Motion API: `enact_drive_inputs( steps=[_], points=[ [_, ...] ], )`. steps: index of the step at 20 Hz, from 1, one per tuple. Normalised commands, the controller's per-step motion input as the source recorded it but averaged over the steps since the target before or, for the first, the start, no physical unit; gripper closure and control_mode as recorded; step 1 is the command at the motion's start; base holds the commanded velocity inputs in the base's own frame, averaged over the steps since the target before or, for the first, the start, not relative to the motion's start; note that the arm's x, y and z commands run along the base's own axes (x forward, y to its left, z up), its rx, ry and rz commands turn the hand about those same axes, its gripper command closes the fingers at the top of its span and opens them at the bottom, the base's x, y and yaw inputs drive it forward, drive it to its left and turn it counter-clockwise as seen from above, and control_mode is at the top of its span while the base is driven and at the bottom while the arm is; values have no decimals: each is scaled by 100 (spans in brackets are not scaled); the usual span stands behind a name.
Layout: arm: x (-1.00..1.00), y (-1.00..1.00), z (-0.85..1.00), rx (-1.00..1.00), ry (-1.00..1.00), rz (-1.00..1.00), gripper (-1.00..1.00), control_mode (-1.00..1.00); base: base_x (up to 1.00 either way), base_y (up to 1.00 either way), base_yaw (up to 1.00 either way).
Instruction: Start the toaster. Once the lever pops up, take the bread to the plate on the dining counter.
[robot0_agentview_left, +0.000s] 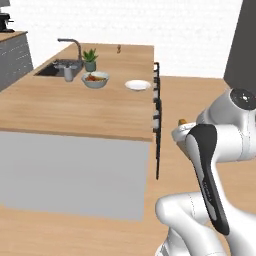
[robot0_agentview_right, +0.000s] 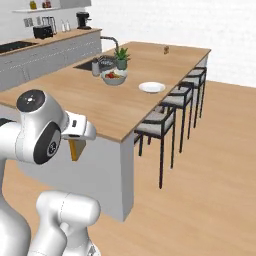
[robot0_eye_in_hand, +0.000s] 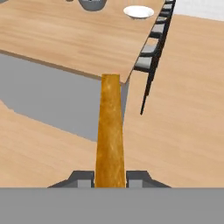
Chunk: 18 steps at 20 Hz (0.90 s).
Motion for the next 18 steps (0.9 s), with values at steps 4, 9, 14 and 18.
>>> enact_drive_inputs(
  steps=[4,9,14,18],
  points=[
    [0,0,0,0,0,0,100,100,53,-100,46],
    [0,0,0,0,0,0,100,100,22,-100,44],
    [0,0,0,0,0,0,100,100,4,-100,37],
    [0,0,0,0,0,0,100,100,25,-100,33]
  ],
)
